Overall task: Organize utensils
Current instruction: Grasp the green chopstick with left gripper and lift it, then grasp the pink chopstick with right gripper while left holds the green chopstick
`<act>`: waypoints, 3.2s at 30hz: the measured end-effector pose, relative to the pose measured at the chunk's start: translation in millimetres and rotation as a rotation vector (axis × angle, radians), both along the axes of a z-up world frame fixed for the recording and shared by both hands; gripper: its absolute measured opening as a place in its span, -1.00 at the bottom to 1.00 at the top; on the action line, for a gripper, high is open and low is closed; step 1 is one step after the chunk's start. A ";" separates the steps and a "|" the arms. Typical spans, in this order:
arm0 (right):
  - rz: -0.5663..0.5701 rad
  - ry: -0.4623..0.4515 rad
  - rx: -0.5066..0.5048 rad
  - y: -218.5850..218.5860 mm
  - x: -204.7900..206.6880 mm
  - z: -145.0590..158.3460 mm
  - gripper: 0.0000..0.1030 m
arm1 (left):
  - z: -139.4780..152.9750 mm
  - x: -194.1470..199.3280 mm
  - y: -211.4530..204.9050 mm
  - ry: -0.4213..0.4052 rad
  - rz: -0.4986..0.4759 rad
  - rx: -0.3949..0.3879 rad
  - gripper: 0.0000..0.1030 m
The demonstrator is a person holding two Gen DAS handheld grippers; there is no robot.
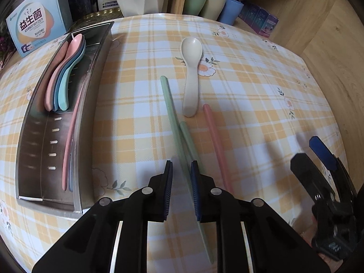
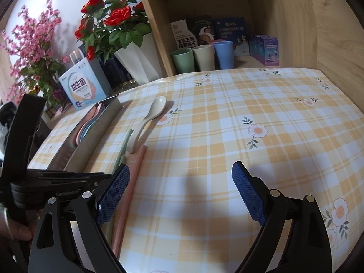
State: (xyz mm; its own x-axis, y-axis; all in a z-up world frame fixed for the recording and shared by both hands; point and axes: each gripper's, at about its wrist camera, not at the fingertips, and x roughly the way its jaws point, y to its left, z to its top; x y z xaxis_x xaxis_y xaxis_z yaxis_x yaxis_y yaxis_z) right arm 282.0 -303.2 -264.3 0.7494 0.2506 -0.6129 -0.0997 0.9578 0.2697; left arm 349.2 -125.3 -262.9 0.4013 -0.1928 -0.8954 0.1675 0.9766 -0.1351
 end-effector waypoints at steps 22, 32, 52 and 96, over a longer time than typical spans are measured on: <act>-0.010 0.009 0.118 -17.2 0.6 -5.5 0.71 | -2.8 12.7 -2.4 -0.049 0.027 0.021 -0.88; 0.008 0.055 0.180 -22.4 5.9 -12.8 0.71 | -2.6 -15.7 3.4 -0.038 -0.004 0.011 -0.89; 0.079 0.080 0.077 -0.6 6.4 -10.3 0.49 | 34.6 -86.9 35.5 -0.142 -0.082 -0.065 -0.89; 0.100 0.299 -0.252 81.0 22.3 -16.0 -0.67 | 60.0 -106.8 106.0 -0.261 -0.010 -0.251 -0.89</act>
